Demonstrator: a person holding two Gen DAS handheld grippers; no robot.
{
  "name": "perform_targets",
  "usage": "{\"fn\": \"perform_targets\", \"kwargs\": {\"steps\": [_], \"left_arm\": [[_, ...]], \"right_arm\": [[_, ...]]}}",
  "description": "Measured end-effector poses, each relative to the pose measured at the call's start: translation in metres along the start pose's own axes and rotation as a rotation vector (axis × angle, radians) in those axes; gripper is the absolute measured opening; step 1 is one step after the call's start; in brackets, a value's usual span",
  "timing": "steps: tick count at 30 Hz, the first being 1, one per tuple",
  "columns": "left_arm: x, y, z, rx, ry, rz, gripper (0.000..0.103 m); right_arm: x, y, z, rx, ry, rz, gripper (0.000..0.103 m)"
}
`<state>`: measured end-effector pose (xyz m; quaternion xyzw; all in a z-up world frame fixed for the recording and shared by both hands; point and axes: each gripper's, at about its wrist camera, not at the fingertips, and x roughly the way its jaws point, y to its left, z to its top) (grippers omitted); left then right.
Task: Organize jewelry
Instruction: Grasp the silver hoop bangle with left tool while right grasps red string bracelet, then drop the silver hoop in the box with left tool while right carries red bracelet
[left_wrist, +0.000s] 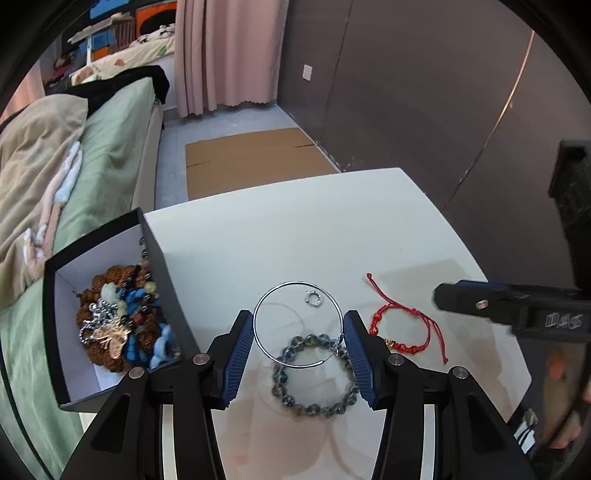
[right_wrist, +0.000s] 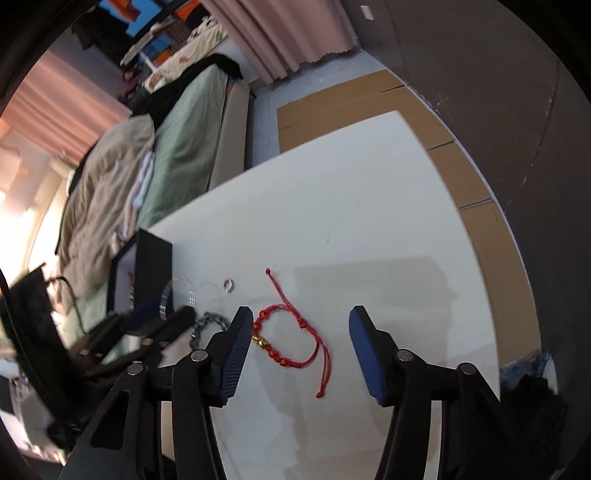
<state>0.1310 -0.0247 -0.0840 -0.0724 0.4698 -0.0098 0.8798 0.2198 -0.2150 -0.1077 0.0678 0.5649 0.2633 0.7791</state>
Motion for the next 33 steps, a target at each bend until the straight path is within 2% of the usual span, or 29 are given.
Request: {"fn": "perform_targets", "kwargs": {"steps": [4, 8, 10, 15, 18, 24, 33], "left_arm": [[-0.010, 0.010, 0.000, -0.025, -0.015, -0.008, 0.051], [-0.022, 0.019, -0.001, -0.044, -0.038, -0.015, 0.051], [-0.027, 0.025, -0.002, -0.055, -0.047, -0.017, 0.051], [-0.040, 0.033, -0.003, -0.075, -0.069, -0.023, 0.051], [-0.048, 0.037, -0.005, -0.088, -0.085, -0.034, 0.051], [-0.067, 0.056, -0.009, -0.136, -0.126, -0.056, 0.051], [-0.082, 0.091, -0.012, -0.234, -0.167, -0.043, 0.051]], "right_arm": [[0.015, 0.006, 0.001, -0.033, 0.024, -0.036, 0.040], [0.025, 0.011, 0.002, -0.073, 0.030, -0.097, 0.034], [0.029, 0.016, 0.001, -0.100, 0.038, -0.120, 0.027], [0.032, 0.030, -0.007, -0.185, 0.039, -0.203, 0.024], [0.032, 0.035, -0.012, -0.229, 0.045, -0.246, 0.008], [0.016, 0.034, -0.017, -0.191, 0.020, -0.163, 0.007], [-0.017, 0.051, -0.016, -0.132, -0.098, 0.030, 0.007]]}}
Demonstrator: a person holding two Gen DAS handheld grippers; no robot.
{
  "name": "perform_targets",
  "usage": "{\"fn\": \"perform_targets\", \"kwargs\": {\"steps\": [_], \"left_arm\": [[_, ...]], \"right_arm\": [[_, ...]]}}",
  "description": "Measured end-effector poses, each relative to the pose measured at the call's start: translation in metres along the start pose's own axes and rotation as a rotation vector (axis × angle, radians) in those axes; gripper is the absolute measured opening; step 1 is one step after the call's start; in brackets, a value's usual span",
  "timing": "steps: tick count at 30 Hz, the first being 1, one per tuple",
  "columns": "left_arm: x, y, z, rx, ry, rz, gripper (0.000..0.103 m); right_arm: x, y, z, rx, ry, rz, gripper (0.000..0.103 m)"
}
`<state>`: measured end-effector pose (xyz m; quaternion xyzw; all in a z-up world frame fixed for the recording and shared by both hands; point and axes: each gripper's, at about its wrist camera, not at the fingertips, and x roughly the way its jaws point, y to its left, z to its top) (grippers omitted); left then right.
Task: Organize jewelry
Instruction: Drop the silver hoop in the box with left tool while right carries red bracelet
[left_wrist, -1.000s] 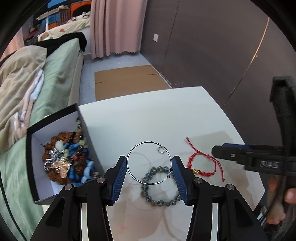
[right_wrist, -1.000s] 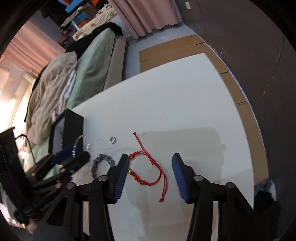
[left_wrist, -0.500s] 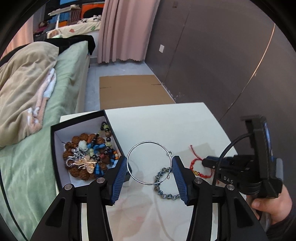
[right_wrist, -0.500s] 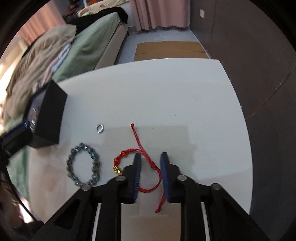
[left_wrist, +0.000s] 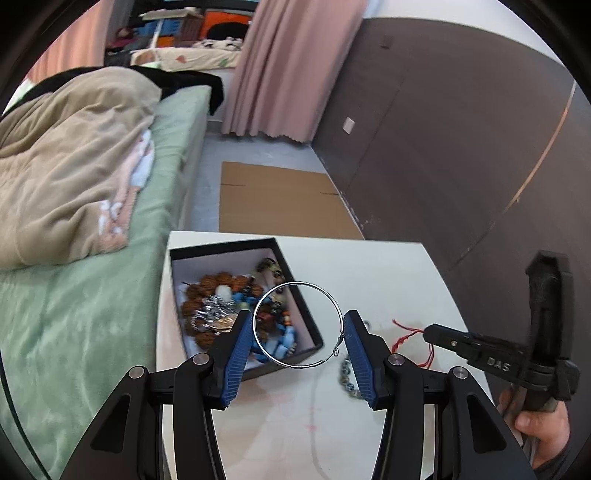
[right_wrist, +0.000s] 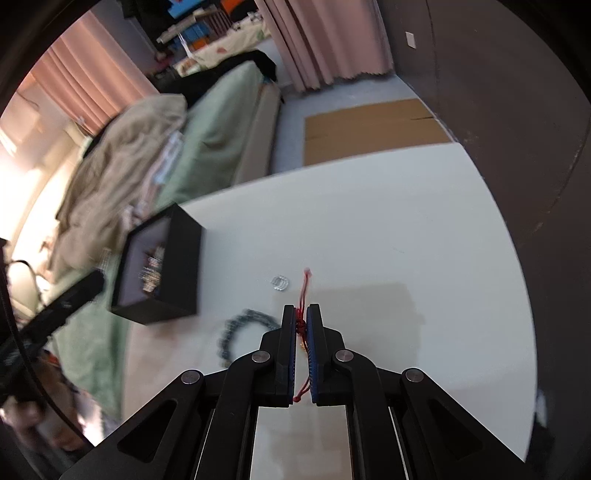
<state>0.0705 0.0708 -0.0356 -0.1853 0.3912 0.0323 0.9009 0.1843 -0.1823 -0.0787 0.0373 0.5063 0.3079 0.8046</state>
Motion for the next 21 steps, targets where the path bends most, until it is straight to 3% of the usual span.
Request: {"fn": "perform_targets", "kwargs": {"steps": [16, 18, 21], "left_arm": [[0.001, 0.028, 0.021, -0.067, -0.045, 0.013, 0.054], [0.007, 0.032, 0.025, -0.082, -0.027, 0.024, 0.073], [0.008, 0.036, 0.028, -0.105, -0.040, 0.026, 0.081]], "right_arm": [[0.007, 0.056, 0.026, -0.025, -0.120, 0.194, 0.007], [0.008, 0.060, 0.029, -0.029, -0.126, 0.217, 0.007], [0.008, 0.069, 0.035, -0.043, -0.143, 0.257, 0.007]]}}
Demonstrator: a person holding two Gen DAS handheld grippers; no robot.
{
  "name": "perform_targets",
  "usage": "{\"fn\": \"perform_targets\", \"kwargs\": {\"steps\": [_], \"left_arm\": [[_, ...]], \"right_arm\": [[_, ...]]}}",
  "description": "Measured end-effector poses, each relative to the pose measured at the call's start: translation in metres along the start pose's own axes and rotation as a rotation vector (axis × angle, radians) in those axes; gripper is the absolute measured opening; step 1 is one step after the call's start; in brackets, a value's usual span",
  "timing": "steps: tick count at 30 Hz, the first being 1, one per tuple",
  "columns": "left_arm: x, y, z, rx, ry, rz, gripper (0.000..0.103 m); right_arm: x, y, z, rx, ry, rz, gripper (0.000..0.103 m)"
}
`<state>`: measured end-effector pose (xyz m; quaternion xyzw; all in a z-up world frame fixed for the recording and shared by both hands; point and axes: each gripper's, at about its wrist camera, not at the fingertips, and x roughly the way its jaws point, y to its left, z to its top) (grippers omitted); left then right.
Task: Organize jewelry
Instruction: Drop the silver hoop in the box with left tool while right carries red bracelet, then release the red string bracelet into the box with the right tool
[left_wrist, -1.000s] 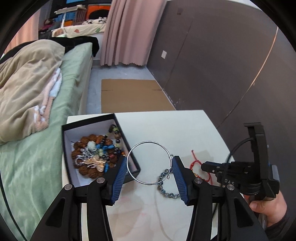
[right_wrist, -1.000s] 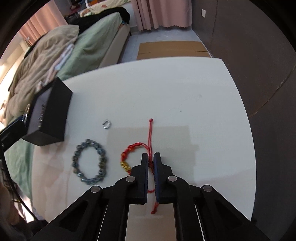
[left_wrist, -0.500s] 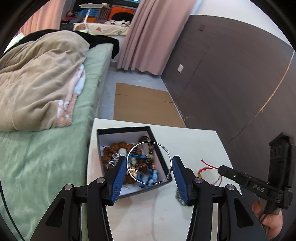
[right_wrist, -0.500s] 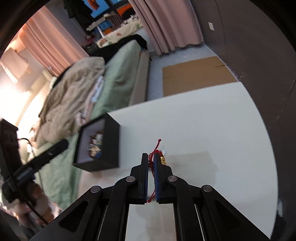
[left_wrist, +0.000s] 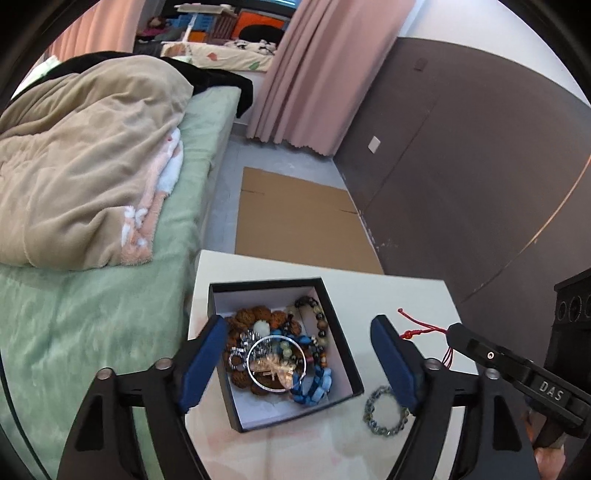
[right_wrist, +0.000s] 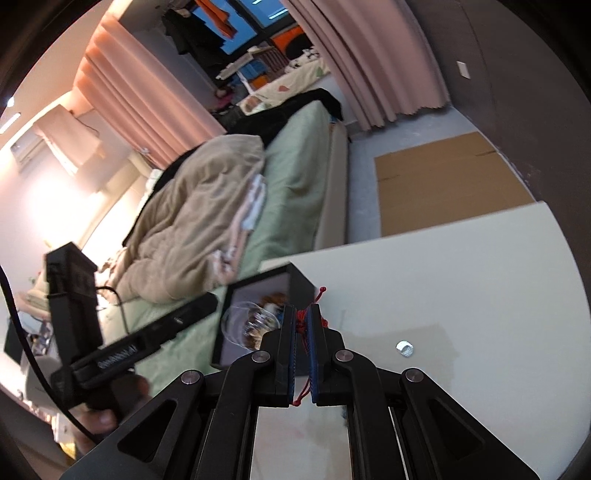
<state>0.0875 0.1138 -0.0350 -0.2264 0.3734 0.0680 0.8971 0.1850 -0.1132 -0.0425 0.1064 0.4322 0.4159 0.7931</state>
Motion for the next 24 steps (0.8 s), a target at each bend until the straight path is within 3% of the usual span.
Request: {"fn": "perform_targets", "kwargs": {"steps": [10, 14, 15, 17, 18, 19, 24], "left_arm": [[-0.003, 0.017, 0.009, -0.074, -0.030, 0.017, 0.082], [-0.006, 0.028, 0.010, -0.114, -0.036, 0.023, 0.082], [-0.006, 0.029, 0.010, -0.118, -0.035, 0.024, 0.082], [-0.007, 0.029, 0.009, -0.117, -0.035, 0.028, 0.082], [-0.008, 0.029, 0.009, -0.115, -0.035, 0.028, 0.082], [-0.008, 0.028, 0.008, -0.112, -0.035, 0.027, 0.082], [-0.010, 0.019, 0.004, -0.090, -0.027, 0.013, 0.082]], "right_arm": [[0.008, 0.027, 0.011, -0.010, -0.053, 0.167, 0.007], [0.019, 0.036, 0.011, -0.008, -0.030, 0.196, 0.007], [0.022, 0.035, 0.010, -0.006, -0.012, 0.188, 0.010], [0.030, 0.033, 0.008, 0.010, 0.035, 0.149, 0.036], [0.030, 0.030, 0.007, 0.020, 0.034, 0.130, 0.054], [0.025, 0.027, 0.005, 0.027, 0.010, 0.105, 0.058], [0.006, 0.012, 0.004, 0.046, -0.009, 0.053, 0.058]]}}
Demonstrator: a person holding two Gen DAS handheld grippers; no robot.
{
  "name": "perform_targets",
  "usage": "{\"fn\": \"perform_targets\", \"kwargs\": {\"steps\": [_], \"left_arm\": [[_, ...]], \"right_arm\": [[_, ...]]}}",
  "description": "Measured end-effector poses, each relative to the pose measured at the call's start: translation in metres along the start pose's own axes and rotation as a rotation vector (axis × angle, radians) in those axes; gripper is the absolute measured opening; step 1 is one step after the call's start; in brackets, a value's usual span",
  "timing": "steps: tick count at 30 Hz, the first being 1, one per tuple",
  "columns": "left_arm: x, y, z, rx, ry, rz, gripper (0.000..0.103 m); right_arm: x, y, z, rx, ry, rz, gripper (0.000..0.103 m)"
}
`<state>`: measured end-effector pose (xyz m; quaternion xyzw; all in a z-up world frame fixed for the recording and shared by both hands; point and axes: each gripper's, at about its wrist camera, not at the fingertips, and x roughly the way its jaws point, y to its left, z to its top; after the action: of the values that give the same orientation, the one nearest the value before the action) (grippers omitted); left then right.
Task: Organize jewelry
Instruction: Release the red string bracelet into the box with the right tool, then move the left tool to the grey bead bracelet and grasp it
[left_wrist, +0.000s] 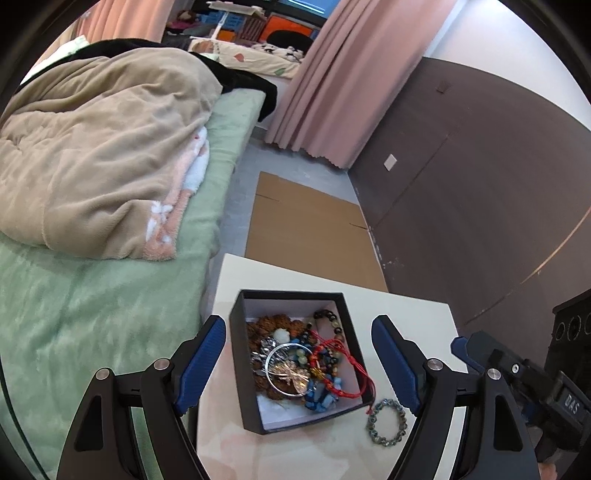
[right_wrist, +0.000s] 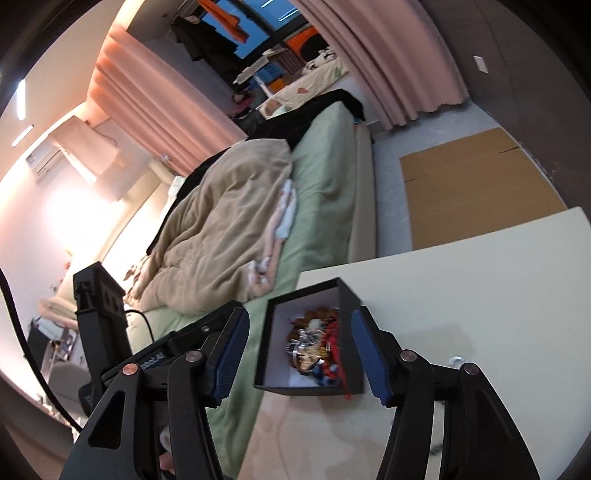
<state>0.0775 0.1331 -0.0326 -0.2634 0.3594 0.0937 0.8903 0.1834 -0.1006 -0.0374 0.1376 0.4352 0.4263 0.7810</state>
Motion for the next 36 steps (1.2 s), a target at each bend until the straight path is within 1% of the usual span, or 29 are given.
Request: {"fn": "perform_targets", "kwargs": {"steps": [7, 14, 15, 16, 18, 22, 26, 31, 34, 36], "left_arm": [[-0.002, -0.020, -0.012, 0.066, 0.016, -0.020, 0.082], [0.000, -0.036, -0.023, 0.104, 0.034, -0.038, 0.082], [0.001, -0.039, -0.025, 0.113, 0.037, -0.041, 0.082], [0.001, -0.042, -0.027, 0.121, 0.039, -0.043, 0.082], [0.002, -0.049, -0.031, 0.139, 0.044, -0.050, 0.082], [0.006, -0.064, -0.042, 0.184, 0.064, -0.057, 0.082], [0.012, -0.076, -0.054, 0.220, 0.089, -0.049, 0.082], [0.019, -0.087, -0.067, 0.244, 0.128, -0.043, 0.082], [0.021, -0.094, -0.075, 0.276, 0.137, -0.027, 0.081], [0.024, -0.098, -0.080, 0.289, 0.150, -0.019, 0.077]], "right_arm": [[-0.023, -0.026, -0.006, 0.057, -0.001, -0.089, 0.059], [-0.041, -0.041, -0.007, 0.089, -0.013, -0.129, 0.059], [-0.043, -0.044, -0.008, 0.095, -0.012, -0.133, 0.064], [-0.046, -0.047, -0.009, 0.102, -0.010, -0.138, 0.073], [-0.050, -0.051, -0.011, 0.107, -0.011, -0.145, 0.078], [-0.062, -0.061, -0.013, 0.130, -0.025, -0.163, 0.078], [-0.068, -0.071, -0.016, 0.158, -0.013, -0.187, 0.078], [-0.075, -0.083, -0.022, 0.188, 0.011, -0.273, 0.078], [-0.079, -0.088, -0.024, 0.196, 0.015, -0.305, 0.078], [-0.084, -0.092, -0.026, 0.197, 0.015, -0.322, 0.078]]}}
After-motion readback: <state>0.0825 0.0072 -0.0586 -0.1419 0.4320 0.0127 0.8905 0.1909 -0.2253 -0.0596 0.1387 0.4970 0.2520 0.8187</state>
